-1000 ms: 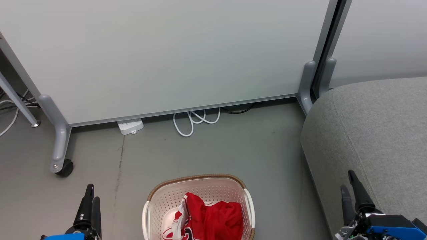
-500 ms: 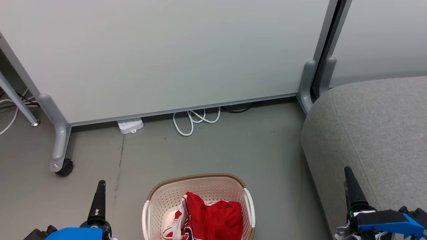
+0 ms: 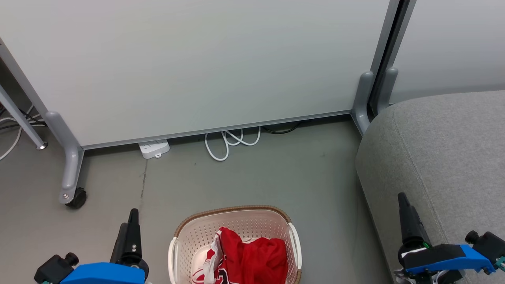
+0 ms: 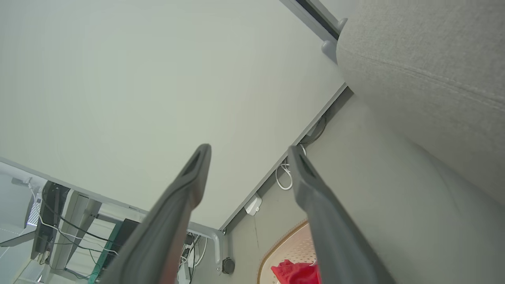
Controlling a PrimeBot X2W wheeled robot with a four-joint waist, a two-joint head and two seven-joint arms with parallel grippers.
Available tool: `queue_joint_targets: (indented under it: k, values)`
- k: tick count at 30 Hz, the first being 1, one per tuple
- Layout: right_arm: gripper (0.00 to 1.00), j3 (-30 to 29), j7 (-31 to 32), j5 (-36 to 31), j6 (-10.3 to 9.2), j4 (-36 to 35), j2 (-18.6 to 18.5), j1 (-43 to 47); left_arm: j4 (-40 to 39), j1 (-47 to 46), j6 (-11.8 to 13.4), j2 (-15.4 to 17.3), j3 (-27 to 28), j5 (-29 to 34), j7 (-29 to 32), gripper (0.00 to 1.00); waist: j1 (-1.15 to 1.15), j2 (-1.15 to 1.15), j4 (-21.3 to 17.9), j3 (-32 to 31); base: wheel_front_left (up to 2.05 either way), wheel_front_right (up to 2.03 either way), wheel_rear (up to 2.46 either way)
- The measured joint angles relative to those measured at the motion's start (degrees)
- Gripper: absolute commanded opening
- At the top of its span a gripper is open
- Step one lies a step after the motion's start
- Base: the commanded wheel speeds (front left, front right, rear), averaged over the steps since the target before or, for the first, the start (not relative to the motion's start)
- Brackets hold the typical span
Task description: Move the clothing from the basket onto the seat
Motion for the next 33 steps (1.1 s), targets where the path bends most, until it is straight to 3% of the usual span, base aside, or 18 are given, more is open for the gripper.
queue_joint_targets:
  k: [14,33]
  values:
    - [1.0,1.1,-1.0,-12.6,0.0,-1.8,0.0,0.0,0.1,-0.7,1.0,0.2,-2.4,15.1,-2.6,1.0,0.0,0.0,0.0,0.4,0.0,0.0,0.0]
    - [1.0,1.6,-2.9,-25.7,0.0,-3.0,-0.1,-0.2,0.3,-1.2,1.7,0.4,-4.5,27.5,-5.7,1.0,0.0,0.0,-0.2,0.5,0.0,0.0,0.0]
